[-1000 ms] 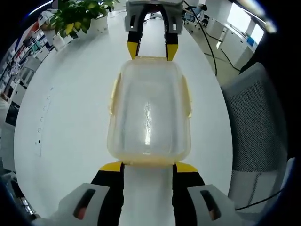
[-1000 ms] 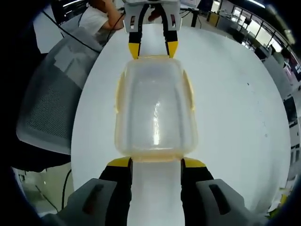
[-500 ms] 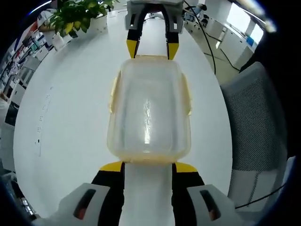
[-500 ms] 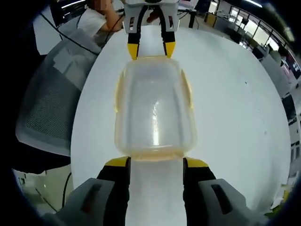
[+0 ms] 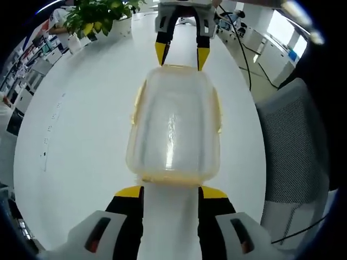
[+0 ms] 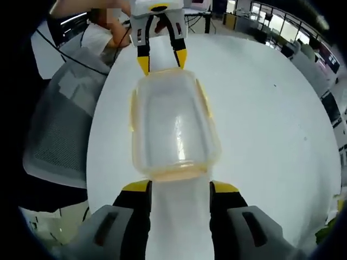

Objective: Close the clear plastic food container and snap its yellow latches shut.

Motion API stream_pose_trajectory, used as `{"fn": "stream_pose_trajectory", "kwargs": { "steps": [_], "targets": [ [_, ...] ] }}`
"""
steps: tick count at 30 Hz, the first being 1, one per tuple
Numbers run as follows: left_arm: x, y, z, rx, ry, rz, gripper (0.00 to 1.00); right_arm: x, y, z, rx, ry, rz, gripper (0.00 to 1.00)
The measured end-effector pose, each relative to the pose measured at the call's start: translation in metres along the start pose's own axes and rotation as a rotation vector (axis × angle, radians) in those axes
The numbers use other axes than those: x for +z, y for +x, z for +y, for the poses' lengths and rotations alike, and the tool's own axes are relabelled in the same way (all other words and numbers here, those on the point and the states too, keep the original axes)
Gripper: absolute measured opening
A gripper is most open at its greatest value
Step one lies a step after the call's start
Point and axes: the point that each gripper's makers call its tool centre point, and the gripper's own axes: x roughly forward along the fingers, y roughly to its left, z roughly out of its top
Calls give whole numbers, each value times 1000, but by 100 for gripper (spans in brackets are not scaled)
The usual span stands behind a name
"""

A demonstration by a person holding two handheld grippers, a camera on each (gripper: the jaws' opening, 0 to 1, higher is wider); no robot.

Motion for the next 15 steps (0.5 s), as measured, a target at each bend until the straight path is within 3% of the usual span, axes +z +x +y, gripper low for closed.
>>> {"fn": "stream_pose_trajectory", "kwargs": {
  "steps": [5,9,15],
  "targets": [
    [0,-3,-2,-8,-63,-35,34,1,-2,1,-8,35,-2,40],
    [-7,-6,-3,-1,-122,-52,33,3,-5,1,-16,118,-38,40],
    [-7,-12,-2,-6,-328,-166,34,6,-10,-5,-38,245,-96,40]
  ]
}}
